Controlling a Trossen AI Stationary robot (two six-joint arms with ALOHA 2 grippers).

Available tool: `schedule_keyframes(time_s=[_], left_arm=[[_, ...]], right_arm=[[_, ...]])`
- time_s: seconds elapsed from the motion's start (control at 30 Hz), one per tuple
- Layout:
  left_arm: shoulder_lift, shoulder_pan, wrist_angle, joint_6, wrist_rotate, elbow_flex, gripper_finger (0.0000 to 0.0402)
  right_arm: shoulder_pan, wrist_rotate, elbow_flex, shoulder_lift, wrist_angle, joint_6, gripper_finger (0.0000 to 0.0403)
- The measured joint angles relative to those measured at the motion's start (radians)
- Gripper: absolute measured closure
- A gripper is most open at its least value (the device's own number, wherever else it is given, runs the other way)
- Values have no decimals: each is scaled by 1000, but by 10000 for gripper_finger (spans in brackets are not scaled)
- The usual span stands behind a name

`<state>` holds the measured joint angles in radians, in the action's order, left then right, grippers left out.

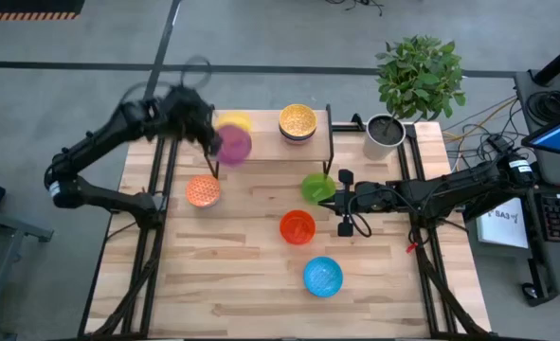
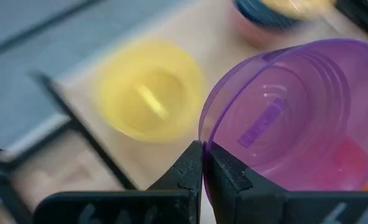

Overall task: Place and stack bowls onto a shelf
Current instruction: Stack the violet bowl on top of the yellow bowl on the shelf

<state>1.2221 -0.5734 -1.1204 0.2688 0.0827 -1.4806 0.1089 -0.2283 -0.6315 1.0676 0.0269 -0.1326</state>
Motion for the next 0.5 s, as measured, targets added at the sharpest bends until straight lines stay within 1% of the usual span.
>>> schedule_keyframes(time_s=[0.13,0.23,0.4,0.5], left_arm=[[82,-185,-31,-75,-55,-130,402],[150,-268,-50,-120,-82,-201,402],[263,-309,-66,-176,-130,-275,402],[327,-309,-111,-206,-130,-313,402]], right_arm=[[0,0,0,0,0,0,394],[0,0,0,0,0,-1,394],[0,0,0,0,0,-2,394],[0,0,0,0,0,-2,394]])
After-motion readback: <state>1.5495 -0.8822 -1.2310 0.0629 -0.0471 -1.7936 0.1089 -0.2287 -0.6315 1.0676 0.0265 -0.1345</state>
